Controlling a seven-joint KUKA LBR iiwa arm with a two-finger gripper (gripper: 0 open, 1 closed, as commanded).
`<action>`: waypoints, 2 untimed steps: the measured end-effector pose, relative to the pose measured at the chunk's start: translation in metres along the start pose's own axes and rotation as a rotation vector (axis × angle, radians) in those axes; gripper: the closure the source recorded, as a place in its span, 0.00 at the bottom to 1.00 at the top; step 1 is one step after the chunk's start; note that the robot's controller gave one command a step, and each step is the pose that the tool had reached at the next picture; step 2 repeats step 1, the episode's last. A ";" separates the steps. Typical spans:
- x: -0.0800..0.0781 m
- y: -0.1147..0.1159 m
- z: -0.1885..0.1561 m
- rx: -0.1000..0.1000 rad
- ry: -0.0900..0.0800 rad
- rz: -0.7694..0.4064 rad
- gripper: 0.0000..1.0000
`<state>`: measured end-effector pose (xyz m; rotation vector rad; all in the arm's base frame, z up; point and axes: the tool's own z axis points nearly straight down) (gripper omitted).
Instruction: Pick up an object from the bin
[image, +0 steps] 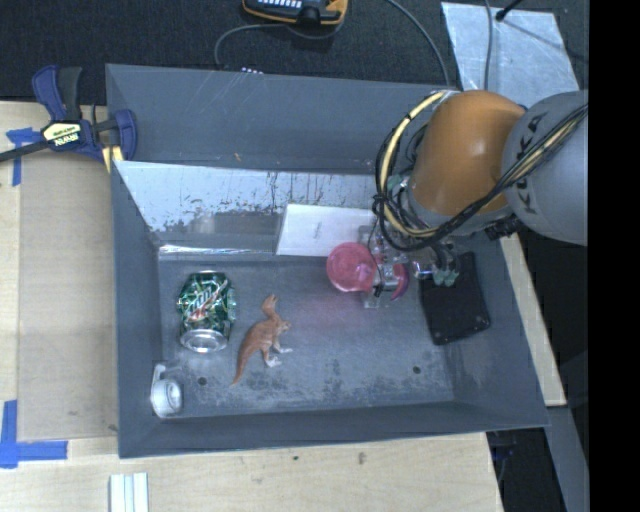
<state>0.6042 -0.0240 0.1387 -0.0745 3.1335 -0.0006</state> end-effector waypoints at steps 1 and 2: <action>-0.010 -0.018 0.017 0.002 -0.017 -0.076 1.00; -0.010 -0.018 0.017 0.002 -0.017 -0.076 1.00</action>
Offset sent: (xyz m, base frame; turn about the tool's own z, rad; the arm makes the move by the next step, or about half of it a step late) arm 0.0039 0.0213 0.1639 -0.0868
